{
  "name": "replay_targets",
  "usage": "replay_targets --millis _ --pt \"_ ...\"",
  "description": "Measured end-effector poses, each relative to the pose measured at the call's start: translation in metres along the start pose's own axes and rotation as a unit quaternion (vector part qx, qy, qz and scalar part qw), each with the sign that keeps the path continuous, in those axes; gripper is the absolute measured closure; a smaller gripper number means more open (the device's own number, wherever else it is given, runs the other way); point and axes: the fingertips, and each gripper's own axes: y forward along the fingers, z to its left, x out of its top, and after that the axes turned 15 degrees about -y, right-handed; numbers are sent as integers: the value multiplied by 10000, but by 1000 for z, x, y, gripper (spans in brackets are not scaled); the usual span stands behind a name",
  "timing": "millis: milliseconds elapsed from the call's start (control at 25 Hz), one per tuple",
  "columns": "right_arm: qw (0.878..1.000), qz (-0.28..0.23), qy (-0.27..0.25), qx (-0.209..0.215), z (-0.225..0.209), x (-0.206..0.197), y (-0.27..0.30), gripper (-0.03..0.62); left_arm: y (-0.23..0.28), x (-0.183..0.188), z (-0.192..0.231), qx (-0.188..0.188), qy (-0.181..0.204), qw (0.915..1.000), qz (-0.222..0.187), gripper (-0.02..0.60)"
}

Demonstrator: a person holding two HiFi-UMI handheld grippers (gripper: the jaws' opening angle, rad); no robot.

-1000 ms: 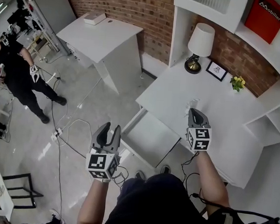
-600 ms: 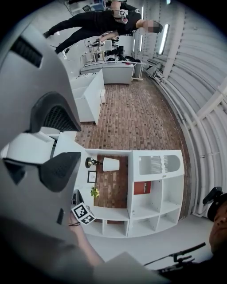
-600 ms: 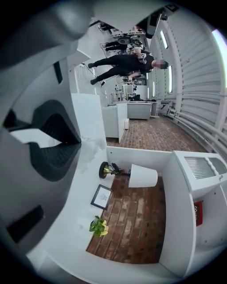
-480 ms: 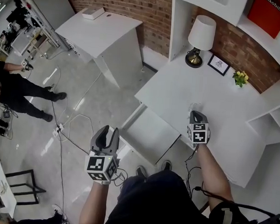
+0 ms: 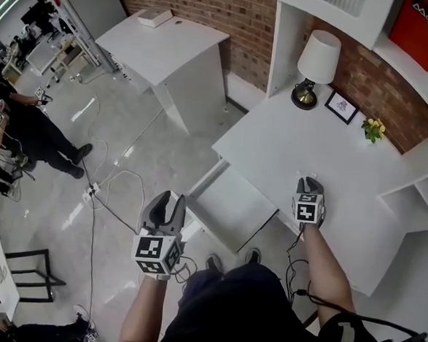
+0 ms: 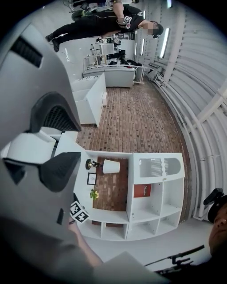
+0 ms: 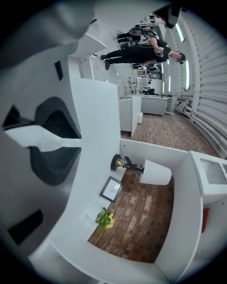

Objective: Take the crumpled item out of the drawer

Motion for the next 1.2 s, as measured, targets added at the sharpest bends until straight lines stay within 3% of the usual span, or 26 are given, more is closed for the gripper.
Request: replay_targets --millis 160,320,440,640,880,1200 --pt "9972 -641 291 -259 -20 38 -24 544 -6 8 7 64 -52 9999 -100 440" --pt "9861 -1445 821 -61 -25 103 -66 592 -8 24 13 108 7 9995 -311 440" --pt "9679 -2339 905 158 -22 168 -116 594 -10 45 20 175 -27 9982 -568 440" --pt "9320 -3587 461 229 -3 251 -216 594 -24 88 17 143 -15 9941 -1072 440" --pt "9190 -3927 143 331 23 277 -257 594 -46 120 5 31 151 9890 -1470 440" --pt "9097 -4139 -266 216 30 292 -284 594 -55 115 5 -24 111 9895 -1443 442"
